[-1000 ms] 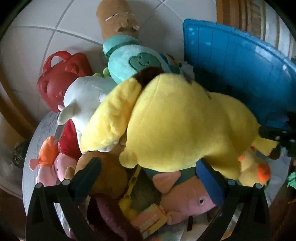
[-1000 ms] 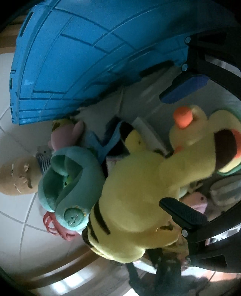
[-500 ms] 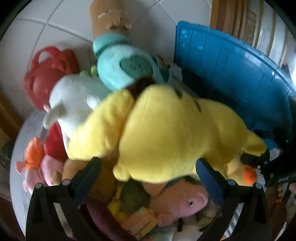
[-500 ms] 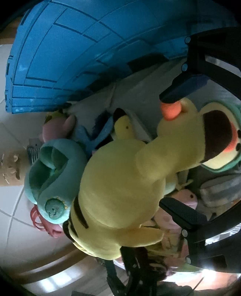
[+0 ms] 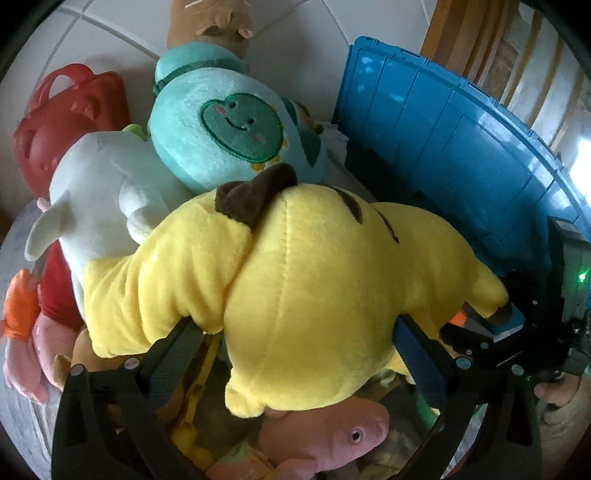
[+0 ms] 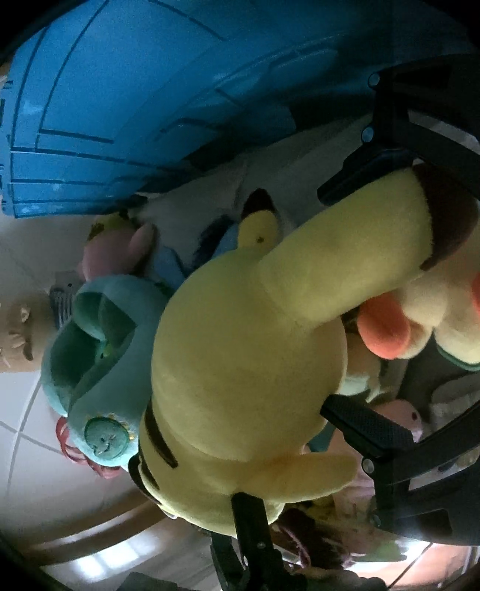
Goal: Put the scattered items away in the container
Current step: 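Close both grippers on the yellow Pikachu plush from either side, then lift the Pikachu with both grippers and carry it over the blue crate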
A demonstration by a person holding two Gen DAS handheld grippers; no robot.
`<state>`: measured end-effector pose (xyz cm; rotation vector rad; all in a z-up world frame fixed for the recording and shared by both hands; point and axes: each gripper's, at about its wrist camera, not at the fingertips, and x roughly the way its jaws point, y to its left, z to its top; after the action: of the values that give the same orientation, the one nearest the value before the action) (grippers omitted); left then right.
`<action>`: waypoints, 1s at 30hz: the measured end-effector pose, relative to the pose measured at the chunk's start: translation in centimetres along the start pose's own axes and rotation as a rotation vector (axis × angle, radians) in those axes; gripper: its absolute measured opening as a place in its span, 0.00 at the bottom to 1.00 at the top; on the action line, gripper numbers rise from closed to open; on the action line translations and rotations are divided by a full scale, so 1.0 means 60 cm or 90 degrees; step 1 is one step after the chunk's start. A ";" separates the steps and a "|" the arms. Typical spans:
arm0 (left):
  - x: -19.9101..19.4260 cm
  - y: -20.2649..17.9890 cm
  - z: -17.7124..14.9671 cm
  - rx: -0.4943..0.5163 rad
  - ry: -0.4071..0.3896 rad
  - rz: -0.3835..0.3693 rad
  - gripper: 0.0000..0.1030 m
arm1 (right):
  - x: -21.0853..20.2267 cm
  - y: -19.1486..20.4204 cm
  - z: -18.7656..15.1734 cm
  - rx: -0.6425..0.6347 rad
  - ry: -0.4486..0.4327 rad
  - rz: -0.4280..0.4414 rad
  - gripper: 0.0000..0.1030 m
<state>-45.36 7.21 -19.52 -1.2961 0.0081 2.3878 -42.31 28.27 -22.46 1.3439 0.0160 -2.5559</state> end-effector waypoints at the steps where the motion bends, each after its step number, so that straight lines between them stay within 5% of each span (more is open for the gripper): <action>1: -0.001 0.000 -0.002 0.004 -0.001 0.001 1.00 | -0.003 -0.002 -0.001 -0.004 -0.003 0.004 1.00; 7: -0.005 -0.002 -0.014 0.035 -0.012 0.036 1.00 | -0.045 -0.027 0.007 0.005 -0.044 0.042 1.00; 14: 0.022 -0.006 -0.013 0.046 -0.014 0.058 1.00 | 0.042 -0.023 0.025 0.028 0.007 0.153 1.00; 24: 0.050 0.004 -0.023 0.036 -0.085 0.047 1.00 | 0.070 -0.020 0.028 0.026 -0.066 0.135 0.99; 26: 0.052 -0.003 -0.028 0.042 -0.107 0.053 0.90 | 0.069 -0.005 0.026 0.012 -0.087 0.108 0.86; 30: 0.017 -0.013 -0.034 0.045 -0.146 0.052 0.78 | 0.017 0.017 0.006 -0.016 -0.152 0.079 0.79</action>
<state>-43.92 7.85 -21.36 -1.0018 0.0794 2.5675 -42.92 27.00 -22.95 0.9913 -0.0773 -2.5823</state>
